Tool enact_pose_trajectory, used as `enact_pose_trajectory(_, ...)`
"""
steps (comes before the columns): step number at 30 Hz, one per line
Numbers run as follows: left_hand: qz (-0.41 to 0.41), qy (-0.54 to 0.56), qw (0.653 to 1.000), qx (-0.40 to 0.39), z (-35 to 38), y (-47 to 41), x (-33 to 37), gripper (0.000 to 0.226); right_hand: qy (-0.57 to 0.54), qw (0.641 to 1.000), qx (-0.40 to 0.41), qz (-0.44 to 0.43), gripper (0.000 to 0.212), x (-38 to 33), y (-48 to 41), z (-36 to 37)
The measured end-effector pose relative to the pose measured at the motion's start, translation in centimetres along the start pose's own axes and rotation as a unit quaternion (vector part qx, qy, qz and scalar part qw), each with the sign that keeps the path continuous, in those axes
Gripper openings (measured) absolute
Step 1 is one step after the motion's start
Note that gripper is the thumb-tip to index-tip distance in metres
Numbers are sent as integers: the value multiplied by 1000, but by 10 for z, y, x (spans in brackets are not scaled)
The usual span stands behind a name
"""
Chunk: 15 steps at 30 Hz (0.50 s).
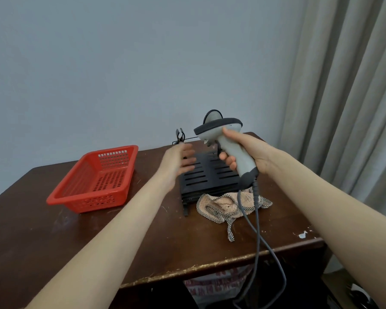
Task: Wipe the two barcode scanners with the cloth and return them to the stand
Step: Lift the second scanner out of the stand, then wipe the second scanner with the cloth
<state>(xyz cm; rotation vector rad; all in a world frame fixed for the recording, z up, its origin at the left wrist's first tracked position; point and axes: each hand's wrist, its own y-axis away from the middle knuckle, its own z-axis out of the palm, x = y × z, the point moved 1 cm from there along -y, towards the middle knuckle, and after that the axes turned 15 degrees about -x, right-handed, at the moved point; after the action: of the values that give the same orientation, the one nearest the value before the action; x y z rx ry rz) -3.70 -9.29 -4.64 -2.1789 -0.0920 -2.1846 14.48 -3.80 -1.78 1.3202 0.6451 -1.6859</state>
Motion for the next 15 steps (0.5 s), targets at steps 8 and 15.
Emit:
enact_pose_trajectory(8,-16,-599,762,-246,55,11,-27,65,-170,983,47,-57,28,-1,12,-14)
enact_pose_trajectory(15,-1,-619,754,-221,54,15,-22,10,-207,973,25,-97,44,-2,21,-15)
